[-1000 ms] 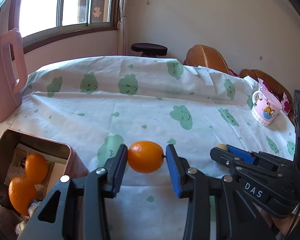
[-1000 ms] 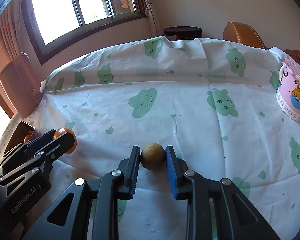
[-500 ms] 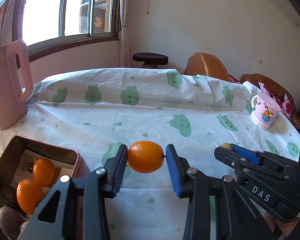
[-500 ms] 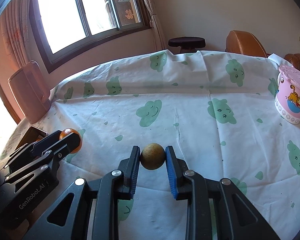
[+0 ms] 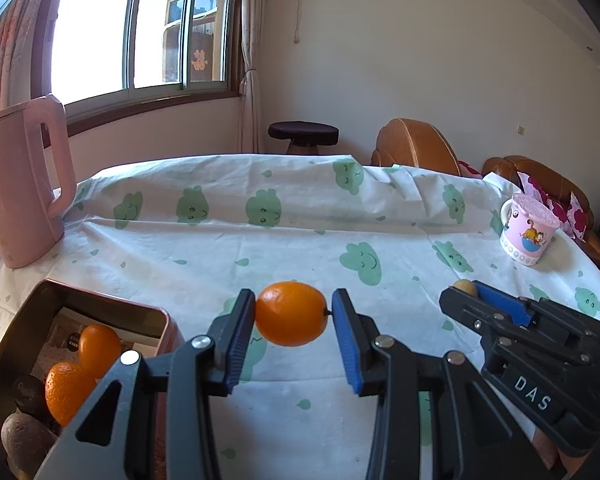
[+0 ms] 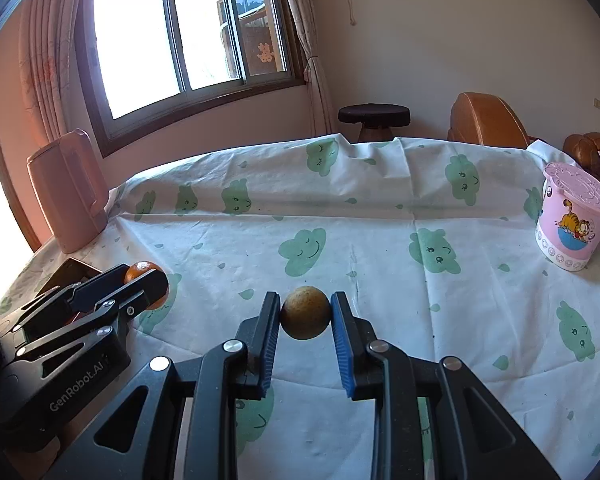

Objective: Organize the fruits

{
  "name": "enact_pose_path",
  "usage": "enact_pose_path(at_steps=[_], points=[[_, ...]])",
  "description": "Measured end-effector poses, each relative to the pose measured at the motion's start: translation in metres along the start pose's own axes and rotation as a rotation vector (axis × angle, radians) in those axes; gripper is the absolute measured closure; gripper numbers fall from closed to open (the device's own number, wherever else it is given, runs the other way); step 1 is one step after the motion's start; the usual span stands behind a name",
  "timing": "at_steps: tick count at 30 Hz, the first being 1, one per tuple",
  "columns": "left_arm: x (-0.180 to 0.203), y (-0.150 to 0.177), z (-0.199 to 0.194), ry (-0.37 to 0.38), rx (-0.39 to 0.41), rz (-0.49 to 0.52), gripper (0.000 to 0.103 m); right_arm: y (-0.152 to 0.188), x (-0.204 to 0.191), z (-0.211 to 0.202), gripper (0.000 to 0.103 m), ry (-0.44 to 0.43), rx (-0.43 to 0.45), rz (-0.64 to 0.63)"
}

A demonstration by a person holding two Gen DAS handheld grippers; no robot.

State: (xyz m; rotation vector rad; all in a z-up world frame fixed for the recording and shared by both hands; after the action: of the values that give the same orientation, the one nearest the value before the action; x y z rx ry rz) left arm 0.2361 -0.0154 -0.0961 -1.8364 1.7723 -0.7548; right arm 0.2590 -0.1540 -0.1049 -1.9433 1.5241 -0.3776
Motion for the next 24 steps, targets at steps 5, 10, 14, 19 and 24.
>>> enact_pose_path(at_steps=[5,10,14,19,24], points=[[0.000,-0.001,-0.004,-0.008,0.022,0.003,0.062,0.000,0.000,-0.006,0.075,0.006,0.025,0.001],[0.000,-0.001,-0.010,-0.015,0.048,0.003,0.062,0.000,0.001,-0.013,0.075,0.011,0.058,0.005],[0.000,-0.001,-0.012,-0.018,0.060,0.002,0.062,0.001,0.002,-0.018,0.075,0.011,0.077,0.008],[0.000,0.000,-0.015,-0.022,0.076,0.005,0.062,0.001,0.003,-0.021,0.075,0.010,0.093,0.016],[0.002,0.000,-0.020,-0.032,0.100,0.012,0.062,0.001,0.004,-0.026,0.075,0.012,0.117,0.020]])
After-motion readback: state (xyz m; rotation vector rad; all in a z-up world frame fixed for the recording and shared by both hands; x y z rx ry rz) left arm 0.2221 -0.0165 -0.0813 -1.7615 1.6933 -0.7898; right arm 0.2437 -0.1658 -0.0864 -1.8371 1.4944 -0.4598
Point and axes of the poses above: each gripper's, at about its wrist camera, not at the fingertips, and z roughly the way its jaws point, x to its right, y to its underside, the point moved 7 cm from there along z, roughly the way its jaws point, and after that the axes turned 14 degrees about -x, right-handed, at the moved point
